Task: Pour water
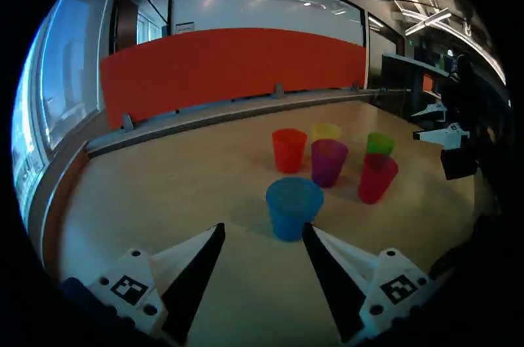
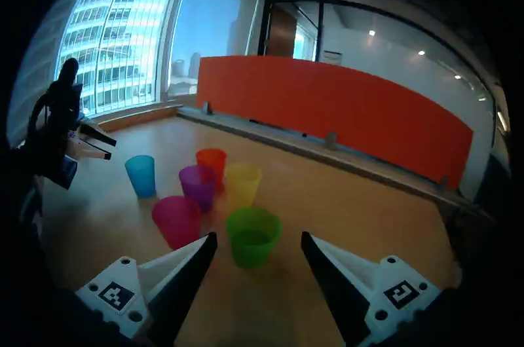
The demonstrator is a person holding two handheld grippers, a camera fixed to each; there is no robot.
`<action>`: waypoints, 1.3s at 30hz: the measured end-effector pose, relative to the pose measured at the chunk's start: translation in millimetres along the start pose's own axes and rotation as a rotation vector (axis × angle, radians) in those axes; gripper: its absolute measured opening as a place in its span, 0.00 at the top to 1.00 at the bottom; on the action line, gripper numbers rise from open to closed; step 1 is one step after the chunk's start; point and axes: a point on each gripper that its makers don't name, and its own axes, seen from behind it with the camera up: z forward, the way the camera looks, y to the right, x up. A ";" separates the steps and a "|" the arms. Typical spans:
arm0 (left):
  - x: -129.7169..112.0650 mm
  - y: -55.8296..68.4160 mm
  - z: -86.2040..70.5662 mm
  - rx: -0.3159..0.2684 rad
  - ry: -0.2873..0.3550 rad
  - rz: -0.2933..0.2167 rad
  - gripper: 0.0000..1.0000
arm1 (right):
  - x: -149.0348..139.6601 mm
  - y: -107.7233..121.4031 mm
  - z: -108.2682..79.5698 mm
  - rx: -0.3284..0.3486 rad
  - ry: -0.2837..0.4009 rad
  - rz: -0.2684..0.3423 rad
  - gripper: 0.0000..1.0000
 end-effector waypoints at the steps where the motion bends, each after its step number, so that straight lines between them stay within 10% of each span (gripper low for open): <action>1: 2.6 -1.6 -1.7 0.012 0.014 -0.001 0.13 | 2.4 0.9 -1.0 -0.011 0.009 0.004 0.00; 27: 53.3 -25.6 -47.6 0.287 0.357 -0.041 0.13 | 34.7 34.0 -24.0 -0.287 0.258 0.140 0.01; 39: 57.4 -43.1 -66.5 0.400 0.415 -0.108 0.13 | 49.5 52.4 -47.6 -0.433 0.359 0.188 0.01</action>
